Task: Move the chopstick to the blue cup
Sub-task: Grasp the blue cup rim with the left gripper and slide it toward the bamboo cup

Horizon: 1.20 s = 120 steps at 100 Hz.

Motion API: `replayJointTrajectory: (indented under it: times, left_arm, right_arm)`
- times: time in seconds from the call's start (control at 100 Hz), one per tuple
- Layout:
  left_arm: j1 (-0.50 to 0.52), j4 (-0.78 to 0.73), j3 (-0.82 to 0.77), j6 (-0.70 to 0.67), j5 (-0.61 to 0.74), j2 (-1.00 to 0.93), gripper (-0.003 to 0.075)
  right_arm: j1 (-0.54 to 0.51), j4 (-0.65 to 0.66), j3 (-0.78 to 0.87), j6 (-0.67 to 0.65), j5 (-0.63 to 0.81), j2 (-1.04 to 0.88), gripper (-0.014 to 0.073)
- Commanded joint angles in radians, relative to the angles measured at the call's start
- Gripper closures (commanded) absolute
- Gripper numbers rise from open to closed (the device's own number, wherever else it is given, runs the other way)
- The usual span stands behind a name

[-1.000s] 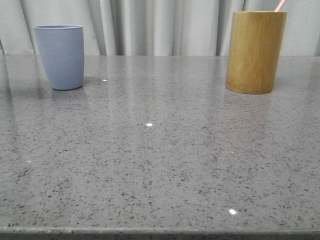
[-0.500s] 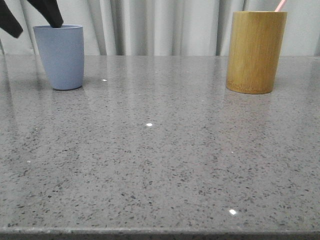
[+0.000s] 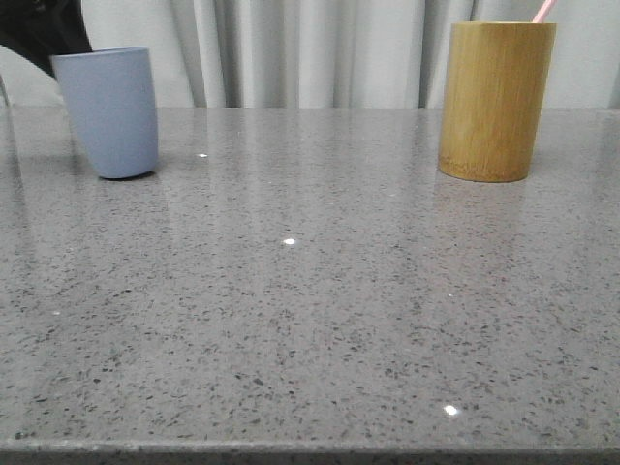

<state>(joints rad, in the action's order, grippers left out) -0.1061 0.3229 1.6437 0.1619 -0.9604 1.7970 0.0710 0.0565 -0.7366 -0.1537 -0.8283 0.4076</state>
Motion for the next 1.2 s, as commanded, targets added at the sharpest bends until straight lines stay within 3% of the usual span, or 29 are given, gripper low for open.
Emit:
replayJointTrajectory:
  times: [0.0, 0.32, 0.77, 1.19]
  left_arm:
    - [-0.014, 0.028, 0.051, 0.009, 0.025, -0.047, 0.0740]
    - [-0.134, 0.024, 0.236, 0.009, -0.129, -0.047, 0.0739]
    - [-0.400, -0.082, 0.366, 0.000, -0.134, 0.053, 0.0739]
    - [-0.465, -0.134, 0.367, 0.000, -0.123, 0.105, 0.0739]
  right_arm:
    - [-0.004, 0.004, -0.032, 0.008, 0.079, 0.016, -0.0052]
    - [-0.004, 0.004, -0.032, 0.008, 0.079, 0.016, -0.0052]
    - [-0.004, 0.004, -0.032, 0.008, 0.079, 0.016, -0.0052]
    - [-0.004, 0.004, -0.032, 0.008, 0.079, 0.016, -0.0052]
